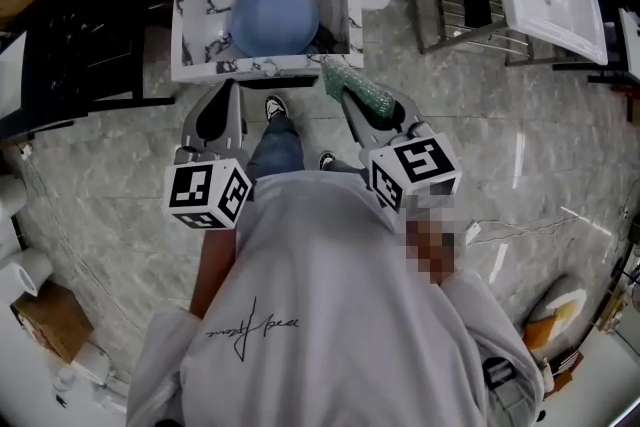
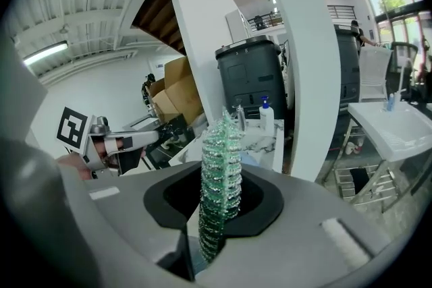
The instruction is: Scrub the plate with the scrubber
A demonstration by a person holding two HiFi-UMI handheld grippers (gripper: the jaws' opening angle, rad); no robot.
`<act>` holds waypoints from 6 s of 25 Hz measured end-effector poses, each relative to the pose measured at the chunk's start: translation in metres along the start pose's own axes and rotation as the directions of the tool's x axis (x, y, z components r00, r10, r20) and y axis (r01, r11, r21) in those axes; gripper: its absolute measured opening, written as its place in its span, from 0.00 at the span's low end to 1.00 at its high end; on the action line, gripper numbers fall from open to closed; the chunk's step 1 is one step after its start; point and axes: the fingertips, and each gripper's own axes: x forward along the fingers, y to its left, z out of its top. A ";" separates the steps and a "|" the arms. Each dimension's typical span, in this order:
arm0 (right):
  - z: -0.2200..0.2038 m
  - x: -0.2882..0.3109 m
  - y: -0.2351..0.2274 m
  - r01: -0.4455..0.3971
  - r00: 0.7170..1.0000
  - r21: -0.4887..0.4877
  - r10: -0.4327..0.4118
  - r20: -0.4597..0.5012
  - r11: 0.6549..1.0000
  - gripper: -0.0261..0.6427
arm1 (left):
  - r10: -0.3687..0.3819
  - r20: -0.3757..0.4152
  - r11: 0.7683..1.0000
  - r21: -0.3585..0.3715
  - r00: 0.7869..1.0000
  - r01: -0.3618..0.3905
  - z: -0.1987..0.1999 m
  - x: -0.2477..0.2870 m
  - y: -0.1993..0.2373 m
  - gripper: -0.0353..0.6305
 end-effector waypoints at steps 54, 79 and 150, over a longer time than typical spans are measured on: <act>0.011 0.316 -0.038 -0.241 0.917 -0.053 0.210 -0.339 0.969 0.14 | -0.102 -0.424 0.993 -0.102 0.900 0.064 -0.100 0.261 0.188 0.06; -0.082 0.437 -0.046 -0.260 0.771 0.046 0.236 -0.592 0.964 0.14 | -0.078 -0.669 0.979 -0.191 0.739 -0.069 -0.222 0.299 0.232 0.30; -0.095 0.460 -0.120 0.087 0.864 0.252 0.053 -0.501 0.964 0.14 | -0.042 -0.692 0.995 -0.093 0.721 -0.030 -0.235 0.299 0.238 0.11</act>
